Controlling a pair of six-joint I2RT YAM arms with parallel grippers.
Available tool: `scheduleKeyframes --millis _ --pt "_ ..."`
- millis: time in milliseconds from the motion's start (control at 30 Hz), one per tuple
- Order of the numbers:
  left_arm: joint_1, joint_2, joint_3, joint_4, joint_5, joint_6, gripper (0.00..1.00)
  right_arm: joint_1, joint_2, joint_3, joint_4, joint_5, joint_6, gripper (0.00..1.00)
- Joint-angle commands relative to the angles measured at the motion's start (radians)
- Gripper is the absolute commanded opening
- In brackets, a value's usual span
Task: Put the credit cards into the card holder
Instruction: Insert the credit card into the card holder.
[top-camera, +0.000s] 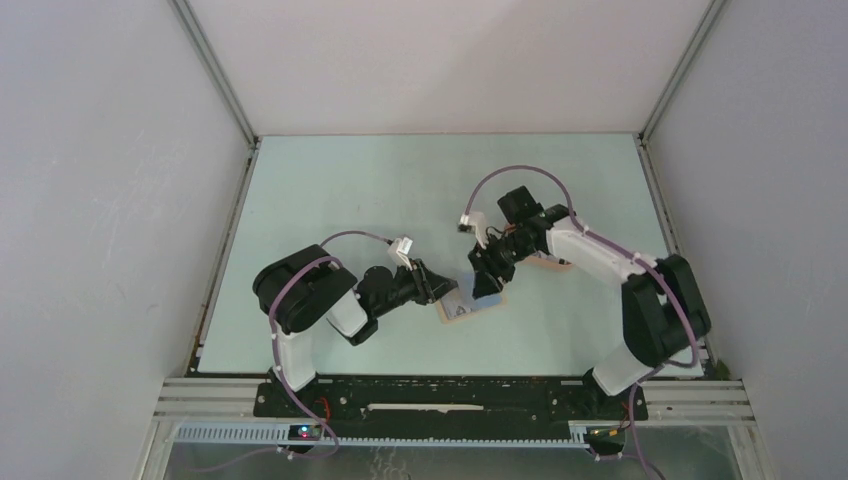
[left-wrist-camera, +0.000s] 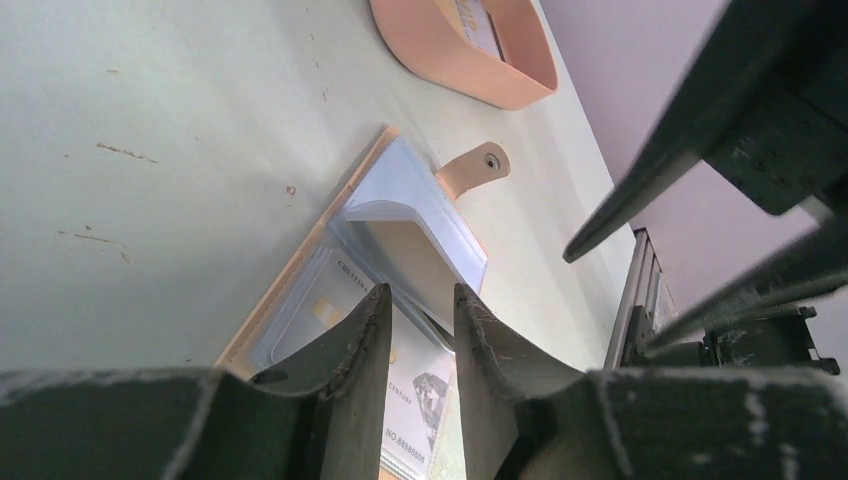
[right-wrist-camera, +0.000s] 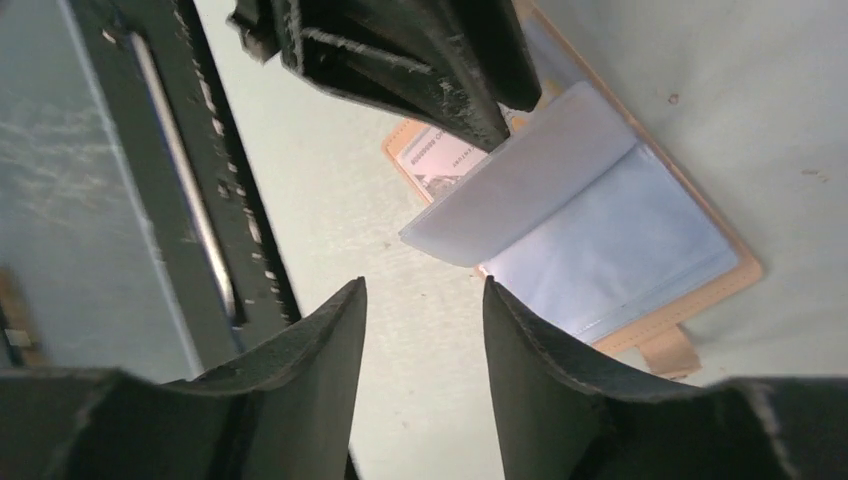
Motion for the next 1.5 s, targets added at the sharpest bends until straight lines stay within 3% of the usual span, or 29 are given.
scheduleKeyframes --millis 0,133,233,767,1467 --pt "0.007 0.007 -0.007 0.04 -0.011 -0.004 0.35 0.099 -0.168 -0.163 0.172 0.168 -0.229 0.58" --pt "0.006 0.008 -0.006 0.04 -0.011 -0.004 0.35 0.159 -0.274 -0.321 0.379 0.277 -0.319 0.73" --pt "0.006 0.012 -0.003 0.04 -0.008 -0.003 0.34 0.174 -0.289 -0.364 0.44 0.322 -0.335 0.79" --pt "0.007 0.014 0.0 0.04 -0.005 0.001 0.34 0.256 -0.202 -0.359 0.514 0.405 -0.279 0.78" --pt "0.008 0.018 0.005 0.039 0.0 0.001 0.34 0.167 -0.24 -0.33 0.498 0.409 -0.211 0.71"
